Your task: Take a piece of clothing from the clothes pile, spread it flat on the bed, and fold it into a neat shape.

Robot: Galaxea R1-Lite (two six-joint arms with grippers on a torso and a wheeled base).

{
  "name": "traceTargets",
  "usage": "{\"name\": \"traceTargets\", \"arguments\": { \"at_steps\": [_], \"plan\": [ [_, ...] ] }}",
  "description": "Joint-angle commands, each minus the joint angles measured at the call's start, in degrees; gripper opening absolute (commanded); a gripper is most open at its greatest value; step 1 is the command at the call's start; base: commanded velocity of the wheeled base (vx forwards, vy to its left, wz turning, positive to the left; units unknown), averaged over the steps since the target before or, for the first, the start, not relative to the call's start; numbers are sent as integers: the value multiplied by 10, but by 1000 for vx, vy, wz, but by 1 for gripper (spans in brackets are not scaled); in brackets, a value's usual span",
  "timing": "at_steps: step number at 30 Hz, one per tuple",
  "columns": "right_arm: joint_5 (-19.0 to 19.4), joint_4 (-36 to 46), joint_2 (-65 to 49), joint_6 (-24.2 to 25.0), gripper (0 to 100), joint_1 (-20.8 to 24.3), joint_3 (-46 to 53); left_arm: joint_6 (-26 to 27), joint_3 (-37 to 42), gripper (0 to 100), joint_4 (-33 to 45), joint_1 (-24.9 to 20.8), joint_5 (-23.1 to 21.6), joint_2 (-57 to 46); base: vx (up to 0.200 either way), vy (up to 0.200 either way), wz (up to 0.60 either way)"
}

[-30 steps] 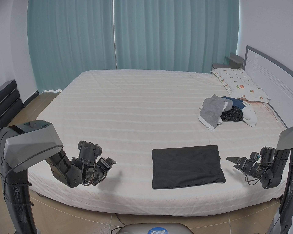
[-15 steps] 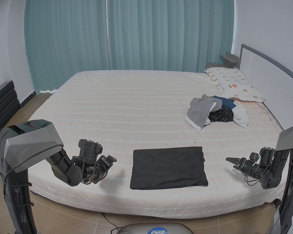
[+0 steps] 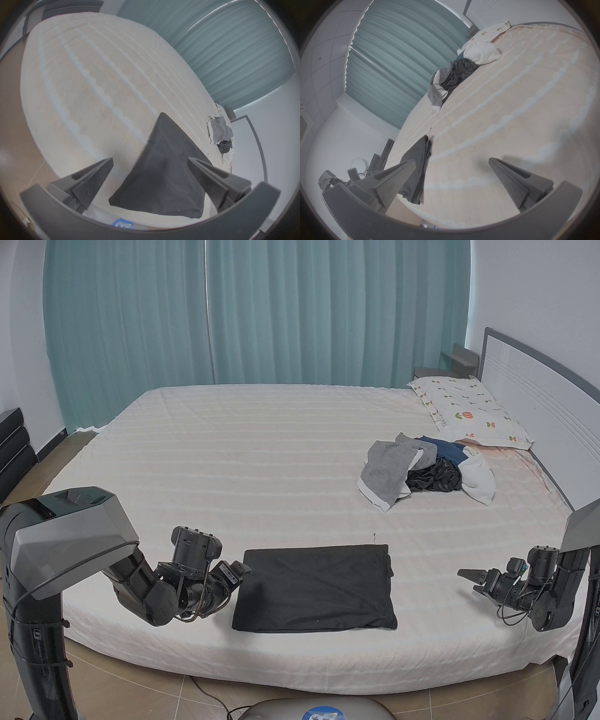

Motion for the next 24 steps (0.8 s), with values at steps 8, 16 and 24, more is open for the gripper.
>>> {"name": "traceTargets", "arguments": {
  "at_steps": [8, 16, 24],
  "plan": [
    [-1, 0, 11, -1, 100, 15, 8, 94, -33, 100, -31, -2, -5, 51, 0, 0, 0],
    [-1, 0, 12, -2, 100, 16, 8, 149, -36, 100, -112, 0, -5, 107, 0, 0, 0],
    [-1, 0, 10, -1, 100, 12, 3, 150, -43, 100, -134, -12, -5, 113, 0, 0, 0]
  ]
}}
